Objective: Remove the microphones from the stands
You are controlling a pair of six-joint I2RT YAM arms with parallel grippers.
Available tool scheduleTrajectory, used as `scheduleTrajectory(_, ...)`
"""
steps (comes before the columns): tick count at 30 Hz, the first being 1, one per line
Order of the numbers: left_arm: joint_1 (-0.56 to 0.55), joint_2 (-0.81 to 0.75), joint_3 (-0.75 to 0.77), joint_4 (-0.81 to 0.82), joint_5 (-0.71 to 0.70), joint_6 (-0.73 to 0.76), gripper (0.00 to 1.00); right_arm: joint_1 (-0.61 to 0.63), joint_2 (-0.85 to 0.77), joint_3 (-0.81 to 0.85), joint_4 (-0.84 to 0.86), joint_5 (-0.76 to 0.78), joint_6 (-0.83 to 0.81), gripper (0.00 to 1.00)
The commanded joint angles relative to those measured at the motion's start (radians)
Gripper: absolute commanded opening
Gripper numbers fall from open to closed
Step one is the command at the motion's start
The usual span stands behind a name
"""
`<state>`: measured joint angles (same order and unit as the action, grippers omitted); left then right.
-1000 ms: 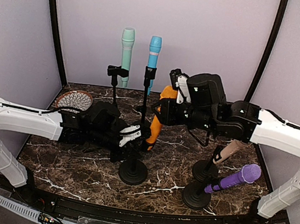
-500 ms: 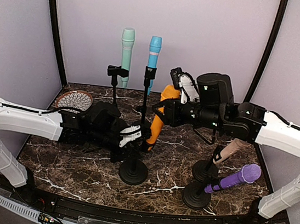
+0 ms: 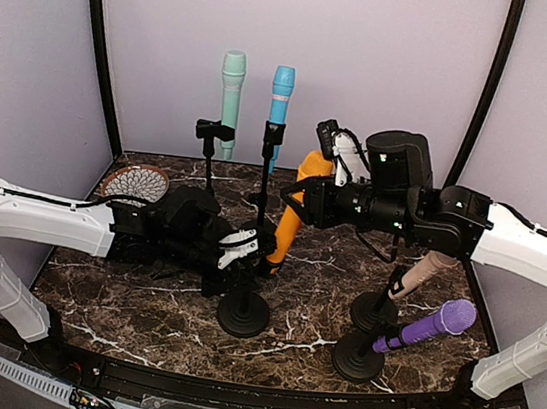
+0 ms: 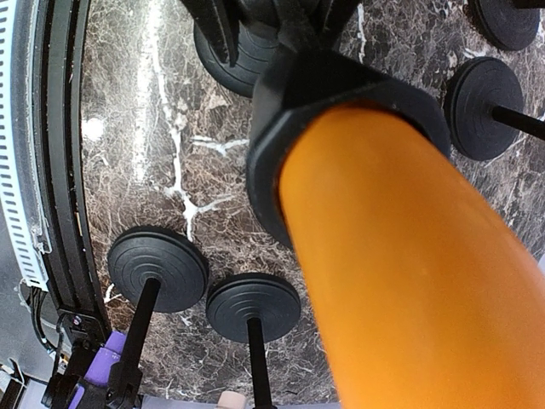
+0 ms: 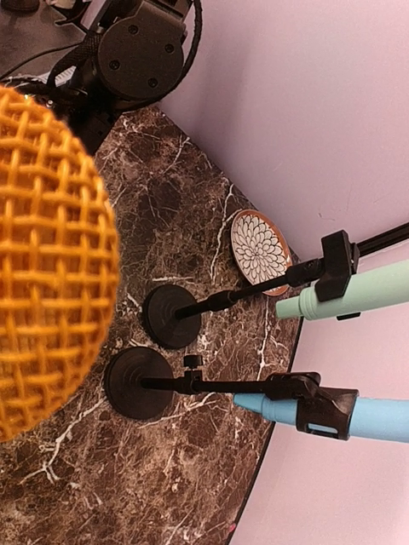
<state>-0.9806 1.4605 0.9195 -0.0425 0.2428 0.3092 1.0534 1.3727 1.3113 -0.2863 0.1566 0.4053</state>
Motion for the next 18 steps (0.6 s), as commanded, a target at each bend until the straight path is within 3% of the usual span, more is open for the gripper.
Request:
scheduleTrajectory(1, -0.015, 0.017, -0.004, -0.100, -0.005, 0.041, 0.00, -0.020, -0.077, 0.056, 0.138, 0.050, 0.010, 0.11)
scheduleTrajectory(10, -0.015, 0.008, -0.006, -0.101, -0.028, 0.046, 0.00, -0.020, -0.094, 0.092, 0.076, 0.086, -0.012, 0.11)
scheduleTrajectory(18, 0.008, -0.041, 0.005, -0.112, -0.137, -0.009, 0.00, -0.042, -0.134, 0.200, -0.067, 0.255, -0.081, 0.11)
